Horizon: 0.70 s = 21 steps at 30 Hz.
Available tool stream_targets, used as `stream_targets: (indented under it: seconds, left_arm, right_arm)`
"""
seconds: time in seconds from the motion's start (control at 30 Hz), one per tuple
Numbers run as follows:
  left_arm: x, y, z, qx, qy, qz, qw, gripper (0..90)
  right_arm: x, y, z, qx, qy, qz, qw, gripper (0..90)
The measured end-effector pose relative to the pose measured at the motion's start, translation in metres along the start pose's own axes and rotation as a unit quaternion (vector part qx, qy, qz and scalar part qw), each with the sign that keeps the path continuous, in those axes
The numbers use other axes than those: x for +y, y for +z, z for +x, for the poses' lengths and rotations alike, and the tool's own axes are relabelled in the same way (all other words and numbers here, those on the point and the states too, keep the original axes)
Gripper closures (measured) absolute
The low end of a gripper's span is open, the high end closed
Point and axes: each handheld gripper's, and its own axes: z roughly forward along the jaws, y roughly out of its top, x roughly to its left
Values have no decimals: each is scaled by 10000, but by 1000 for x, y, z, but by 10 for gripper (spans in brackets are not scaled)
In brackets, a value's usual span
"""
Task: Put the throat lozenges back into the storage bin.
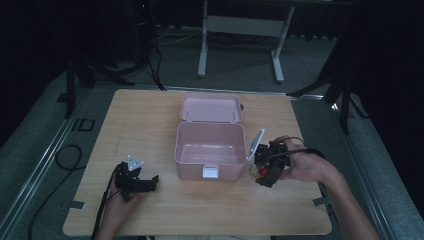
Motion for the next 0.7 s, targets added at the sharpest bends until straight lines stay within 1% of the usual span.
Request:
stream_targets:
  seconds: [0.4, 0.53, 0.7]
  left_arm:
    - [0, 0, 0, -1, 2, 0, 10000, 25]
    - [0, 0, 0, -1, 2, 0, 10000, 25]
    - [0, 0, 0, -3, 5, 0, 10000, 25]
  right_arm:
    - [5, -12, -6, -108, 13, -117, 9999, 202]
    - [7, -14, -7, -120, 4, -97, 9999, 202]
    - [10, -17, -9, -132, 1, -143, 9998, 202]
